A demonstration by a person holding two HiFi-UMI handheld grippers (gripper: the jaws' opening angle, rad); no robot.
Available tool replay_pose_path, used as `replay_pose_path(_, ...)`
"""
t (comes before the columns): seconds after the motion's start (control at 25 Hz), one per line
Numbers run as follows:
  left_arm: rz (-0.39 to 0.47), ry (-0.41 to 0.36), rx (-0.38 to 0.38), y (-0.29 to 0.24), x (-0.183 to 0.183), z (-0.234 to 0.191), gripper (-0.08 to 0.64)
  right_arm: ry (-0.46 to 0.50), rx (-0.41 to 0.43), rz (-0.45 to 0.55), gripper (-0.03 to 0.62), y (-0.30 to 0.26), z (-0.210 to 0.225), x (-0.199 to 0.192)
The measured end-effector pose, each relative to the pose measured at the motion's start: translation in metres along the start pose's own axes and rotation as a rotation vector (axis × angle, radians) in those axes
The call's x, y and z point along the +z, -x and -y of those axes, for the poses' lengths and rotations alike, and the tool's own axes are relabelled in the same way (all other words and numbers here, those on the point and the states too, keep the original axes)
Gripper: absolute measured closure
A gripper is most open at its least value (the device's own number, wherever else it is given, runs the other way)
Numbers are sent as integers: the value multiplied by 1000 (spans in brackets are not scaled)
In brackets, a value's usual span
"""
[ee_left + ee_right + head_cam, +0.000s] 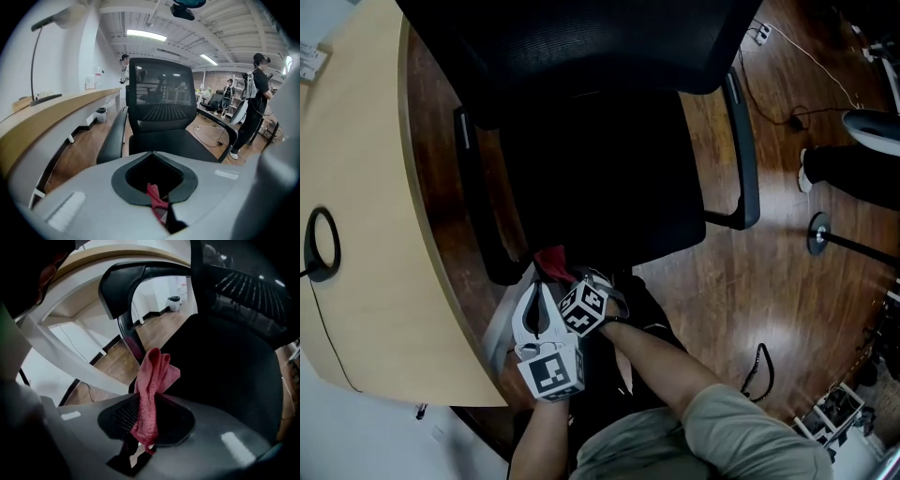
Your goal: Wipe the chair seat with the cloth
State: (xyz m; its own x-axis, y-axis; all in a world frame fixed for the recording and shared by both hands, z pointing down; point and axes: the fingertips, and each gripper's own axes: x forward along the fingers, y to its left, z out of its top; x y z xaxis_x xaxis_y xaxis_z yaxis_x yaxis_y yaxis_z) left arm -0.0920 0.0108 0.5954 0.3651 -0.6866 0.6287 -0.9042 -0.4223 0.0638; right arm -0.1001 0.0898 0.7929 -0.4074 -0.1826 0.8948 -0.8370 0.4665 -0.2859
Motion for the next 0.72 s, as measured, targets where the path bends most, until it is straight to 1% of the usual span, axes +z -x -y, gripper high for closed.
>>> replay_pose_path(0.12,-5,-10,-13,0,-5,1,555,-20,-16,-18,512,-5,6,-11)
replay_pose_path(0.32,-21,-45,-47,-5,-8,14,555,-59,-73,-14,512,4,38,-22)
replay_pose_path(0.4,-24,-64,-72,-8,-9,27,555,-84,-99,-15,512,12,56,-30)
replay_pose_path(0.52,-25,-74,-106,-14,-5,49,555,-154,-145,-11,512,28,86,-43)
replay_pose_path(0.6,-29,-86,-137,-19,-2,68,555,-200,-174,-10,512,38,107,-54)
replay_pose_path(0.72,-26,-101,-184,-26,4,99,555,-243,-215,-15,512,54,138,-76)
